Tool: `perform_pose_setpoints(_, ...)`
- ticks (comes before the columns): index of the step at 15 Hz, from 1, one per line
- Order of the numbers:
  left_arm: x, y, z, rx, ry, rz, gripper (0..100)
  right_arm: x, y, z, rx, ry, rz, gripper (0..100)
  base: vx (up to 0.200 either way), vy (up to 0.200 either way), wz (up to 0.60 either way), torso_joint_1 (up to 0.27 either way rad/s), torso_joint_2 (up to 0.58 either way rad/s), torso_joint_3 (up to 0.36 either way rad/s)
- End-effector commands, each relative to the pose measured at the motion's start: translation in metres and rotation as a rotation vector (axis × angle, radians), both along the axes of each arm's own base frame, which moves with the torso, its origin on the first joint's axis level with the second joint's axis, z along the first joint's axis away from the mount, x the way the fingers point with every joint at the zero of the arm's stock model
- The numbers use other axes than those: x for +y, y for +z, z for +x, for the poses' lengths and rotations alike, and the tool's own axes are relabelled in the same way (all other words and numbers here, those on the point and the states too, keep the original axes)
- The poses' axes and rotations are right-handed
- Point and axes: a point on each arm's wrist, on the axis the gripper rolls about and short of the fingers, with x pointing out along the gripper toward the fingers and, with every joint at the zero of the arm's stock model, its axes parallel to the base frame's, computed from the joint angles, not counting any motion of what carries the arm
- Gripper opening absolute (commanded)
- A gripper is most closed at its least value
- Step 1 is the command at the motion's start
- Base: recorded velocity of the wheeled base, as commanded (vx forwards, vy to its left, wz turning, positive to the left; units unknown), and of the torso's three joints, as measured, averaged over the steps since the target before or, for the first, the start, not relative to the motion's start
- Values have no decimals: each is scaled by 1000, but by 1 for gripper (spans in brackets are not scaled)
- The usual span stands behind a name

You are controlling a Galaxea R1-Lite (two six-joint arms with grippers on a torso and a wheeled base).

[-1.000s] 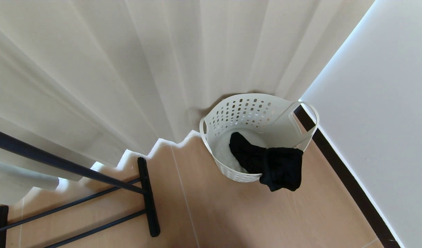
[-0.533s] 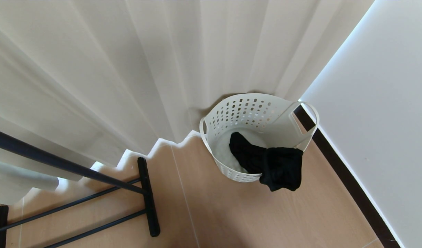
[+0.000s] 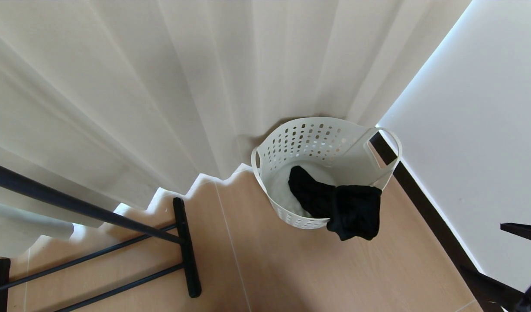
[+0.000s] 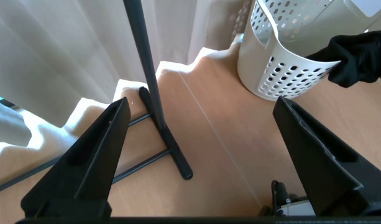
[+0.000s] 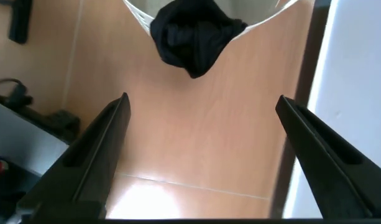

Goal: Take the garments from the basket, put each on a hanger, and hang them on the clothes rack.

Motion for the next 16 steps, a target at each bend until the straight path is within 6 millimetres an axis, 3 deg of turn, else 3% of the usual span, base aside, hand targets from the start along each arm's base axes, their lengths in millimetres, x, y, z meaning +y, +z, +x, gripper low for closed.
perform_pose_setpoints(1,0,0,0,-1,0,0,100,8,2,49,93,43,-90,100,0,0,0,0,0,0)
perform_pose_setpoints(4,0,0,0,-1,1,0,100,17,-2,79,122,132,-214,100,0,0,0,0,0,0)
perform_pose_setpoints(8,0,0,0,-1,1,0,100,30,3,145,114,168,-413,100,0,0,0,0,0,0)
perform_pose_setpoints(11,0,0,0,-1,1,0,100,46,2,195,100,168,-457,100,0,0,0,0,0,0)
perform_pose_setpoints(12,0,0,0,-1,0,1,100,47,3,200,96,171,-463,100,0,0,0,0,0,0)
perform_pose_setpoints(13,0,0,0,-1,1,0,100,52,-5,221,96,201,-504,100,0,0,0,0,0,0)
perform_pose_setpoints(16,0,0,0,-1,0,1,100,57,-8,242,69,233,-564,100,0,0,0,0,0,0)
